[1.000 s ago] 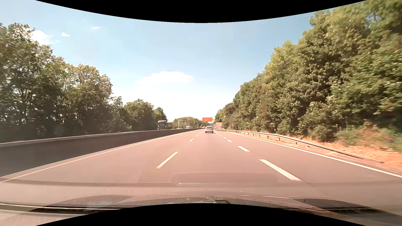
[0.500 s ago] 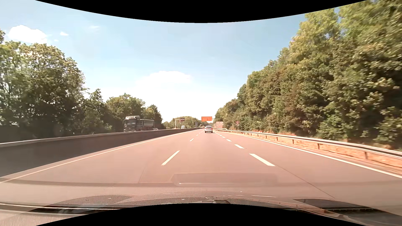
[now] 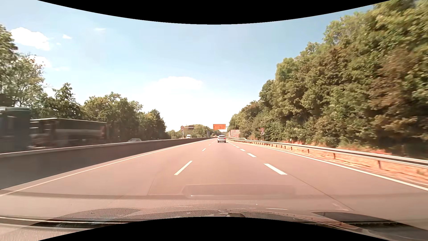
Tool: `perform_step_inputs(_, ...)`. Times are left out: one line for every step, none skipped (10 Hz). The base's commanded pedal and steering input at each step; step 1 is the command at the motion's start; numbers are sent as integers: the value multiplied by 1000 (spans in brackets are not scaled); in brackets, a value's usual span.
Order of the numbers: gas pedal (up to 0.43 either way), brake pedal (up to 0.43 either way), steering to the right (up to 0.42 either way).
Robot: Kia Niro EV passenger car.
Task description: Follow the waypoints while adhering to traffic rules and regulations
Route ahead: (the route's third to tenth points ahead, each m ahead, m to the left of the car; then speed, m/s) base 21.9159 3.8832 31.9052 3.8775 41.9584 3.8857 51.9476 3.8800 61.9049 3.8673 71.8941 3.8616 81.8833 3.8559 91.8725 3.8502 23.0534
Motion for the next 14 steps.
perform_step_inputs(240, 0, 0)
perform_step_inputs(240, 0, 0)
perform_step_inputs(240, 0, 0)
perform_step_inputs(240, 0, 0)
perform_step_inputs(240, 0, -1)
perform_step_inputs(240, 0, -1)
perform_step_inputs(240, 0, -1)
perform_step_inputs(240, 0, -1)
perform_step_inputs(240, 0, 0)
perform_step_inputs(240, 0, -1)
perform_step_inputs(240, 0, -1)
perform_step_inputs(240, 0, -1)
perform_step_inputs(240, 0, -1)
perform_step_inputs(240, 0, -1)
